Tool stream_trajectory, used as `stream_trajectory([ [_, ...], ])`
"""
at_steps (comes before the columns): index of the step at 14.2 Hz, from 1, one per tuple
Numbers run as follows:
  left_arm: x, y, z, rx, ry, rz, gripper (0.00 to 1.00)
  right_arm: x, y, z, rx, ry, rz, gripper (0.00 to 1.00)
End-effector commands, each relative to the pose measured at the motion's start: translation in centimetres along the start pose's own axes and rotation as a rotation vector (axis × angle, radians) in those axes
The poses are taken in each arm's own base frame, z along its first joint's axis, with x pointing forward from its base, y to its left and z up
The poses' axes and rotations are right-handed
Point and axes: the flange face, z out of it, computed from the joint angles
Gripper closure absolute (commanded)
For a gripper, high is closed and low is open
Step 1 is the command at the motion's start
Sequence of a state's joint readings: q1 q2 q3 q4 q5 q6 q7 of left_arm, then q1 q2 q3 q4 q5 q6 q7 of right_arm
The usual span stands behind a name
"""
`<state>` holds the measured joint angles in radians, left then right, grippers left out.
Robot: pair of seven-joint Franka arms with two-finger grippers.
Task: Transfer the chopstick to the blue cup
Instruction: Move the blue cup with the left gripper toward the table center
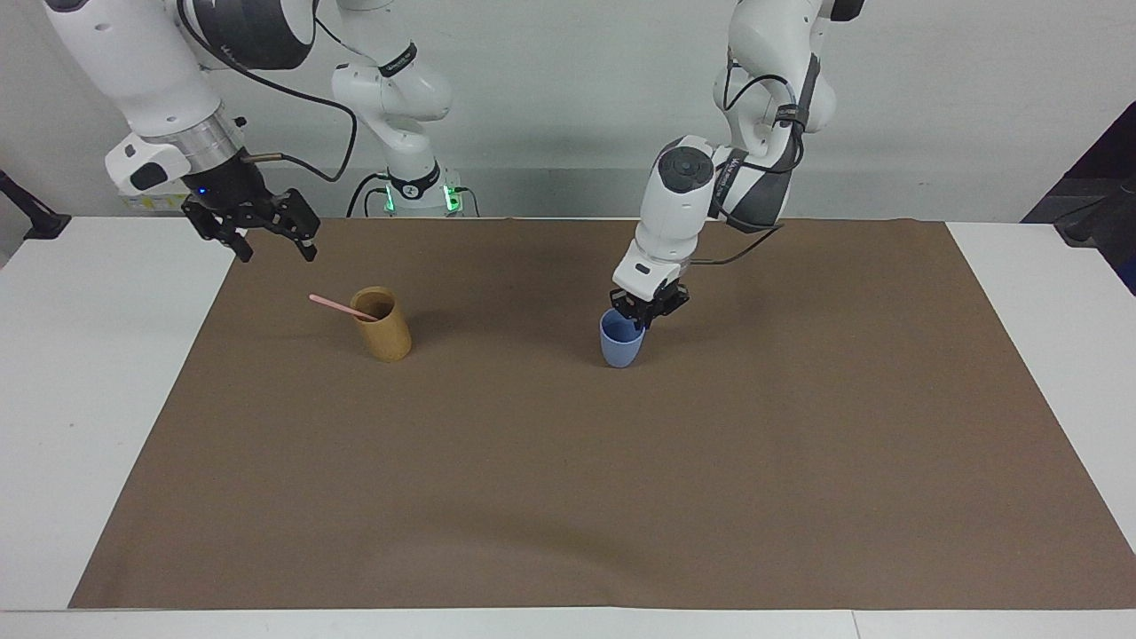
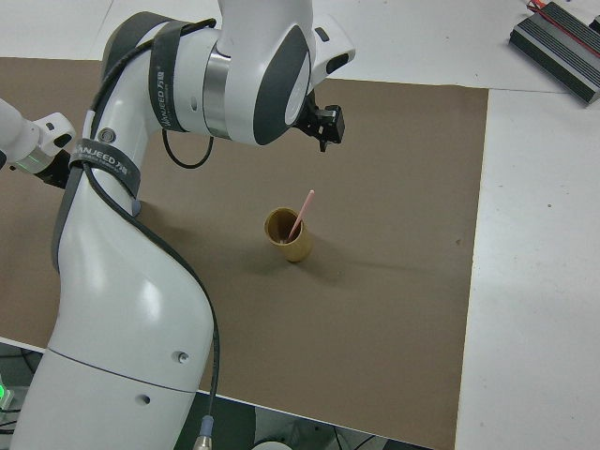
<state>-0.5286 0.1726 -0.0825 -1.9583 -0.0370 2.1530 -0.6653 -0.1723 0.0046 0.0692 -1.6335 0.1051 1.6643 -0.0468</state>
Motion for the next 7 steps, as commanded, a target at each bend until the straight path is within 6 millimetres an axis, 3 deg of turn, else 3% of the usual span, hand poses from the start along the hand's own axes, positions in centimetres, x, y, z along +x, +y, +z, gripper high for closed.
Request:
stream_trajectory([
  [1, -0.2, -0.3, -0.2, 0.003, 0.024, -0.021, 0.38, 0.6, 1.8, 1.8, 0.057, -0.011, -0.027, 0.0],
  [3, 0.0, -0.2, -0.4, 0.005, 0.023, -0.035, 0.25, 0.7, 2.5, 3.2, 0.123, -0.03, 0.003, 0.0],
  [5, 0.4, -0.3, -0.8, 0.006, 0.024, -0.036, 0.0, 0.4, 2.8, 4.3, 0.177, -0.037, 0.029, 0.0],
  [7, 0.5, -0.4, -2.2, 0.005, 0.028, -0.029, 0.0, -0.2, 2.7, 5.8, 0.224, -0.058, 0.038, 0.0],
])
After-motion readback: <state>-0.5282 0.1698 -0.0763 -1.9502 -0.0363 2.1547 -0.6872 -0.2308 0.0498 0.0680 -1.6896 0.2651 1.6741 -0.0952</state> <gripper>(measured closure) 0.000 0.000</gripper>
